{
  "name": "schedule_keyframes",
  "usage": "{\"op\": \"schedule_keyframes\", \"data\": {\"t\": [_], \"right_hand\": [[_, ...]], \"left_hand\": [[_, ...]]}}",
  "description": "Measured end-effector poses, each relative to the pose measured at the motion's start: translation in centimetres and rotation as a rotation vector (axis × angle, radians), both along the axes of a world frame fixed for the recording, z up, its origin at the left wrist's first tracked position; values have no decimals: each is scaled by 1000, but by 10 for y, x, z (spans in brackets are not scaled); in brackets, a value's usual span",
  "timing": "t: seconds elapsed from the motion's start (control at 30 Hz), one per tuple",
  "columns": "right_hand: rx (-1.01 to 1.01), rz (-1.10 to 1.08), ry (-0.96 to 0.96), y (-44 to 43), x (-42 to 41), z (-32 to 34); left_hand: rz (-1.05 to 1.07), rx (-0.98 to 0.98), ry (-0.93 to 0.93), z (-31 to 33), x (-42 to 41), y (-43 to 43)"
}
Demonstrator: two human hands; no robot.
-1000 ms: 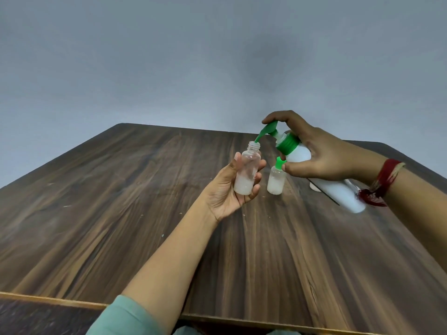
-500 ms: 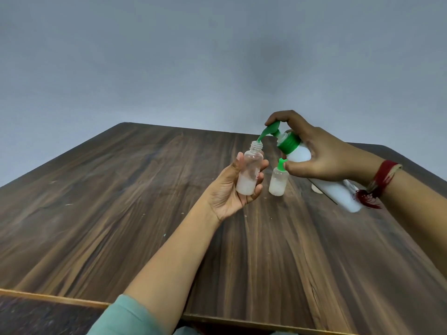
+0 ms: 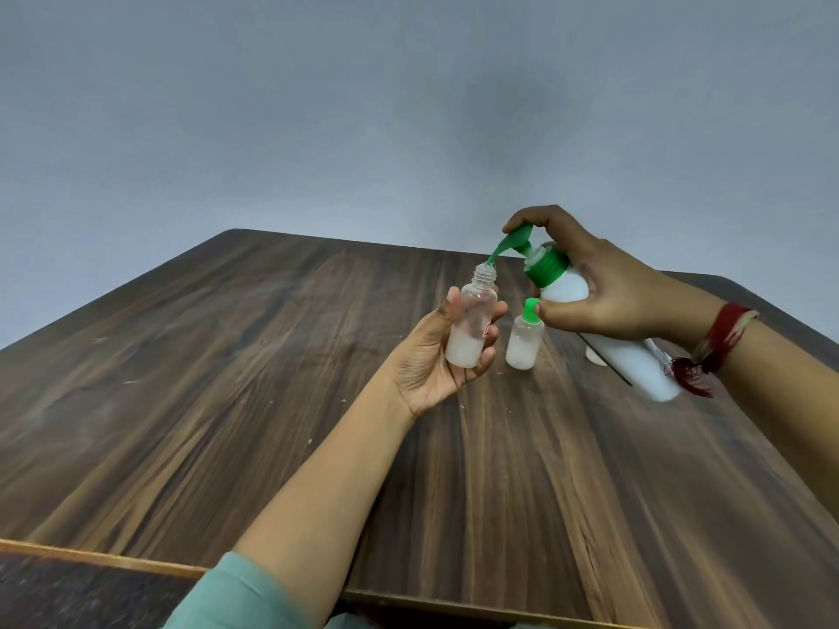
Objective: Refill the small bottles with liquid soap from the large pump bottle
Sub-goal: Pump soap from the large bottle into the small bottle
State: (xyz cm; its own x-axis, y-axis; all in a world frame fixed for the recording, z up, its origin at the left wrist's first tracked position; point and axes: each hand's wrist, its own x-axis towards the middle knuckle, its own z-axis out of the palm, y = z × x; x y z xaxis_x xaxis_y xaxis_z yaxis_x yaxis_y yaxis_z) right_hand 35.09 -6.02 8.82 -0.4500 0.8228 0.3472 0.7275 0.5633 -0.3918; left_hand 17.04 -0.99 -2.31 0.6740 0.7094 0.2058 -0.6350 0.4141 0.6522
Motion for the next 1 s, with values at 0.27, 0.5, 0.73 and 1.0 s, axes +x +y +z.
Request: {"op": "schedule_keyframes", "data": {"t": [0.27, 0.5, 0.73, 1.0], "right_hand": [[30, 15, 46, 1, -2, 2], [17, 15, 26, 2, -4, 0], [14, 18, 33, 2, -4, -4], [12, 9, 24, 2, -3, -3]], "left_hand": [[-5, -9, -12, 0, -1, 1], [-19, -5, -20, -1, 0, 1], [-9, -13, -24, 0, 0, 1], [-4, -9, -27, -1, 0, 1]]}}
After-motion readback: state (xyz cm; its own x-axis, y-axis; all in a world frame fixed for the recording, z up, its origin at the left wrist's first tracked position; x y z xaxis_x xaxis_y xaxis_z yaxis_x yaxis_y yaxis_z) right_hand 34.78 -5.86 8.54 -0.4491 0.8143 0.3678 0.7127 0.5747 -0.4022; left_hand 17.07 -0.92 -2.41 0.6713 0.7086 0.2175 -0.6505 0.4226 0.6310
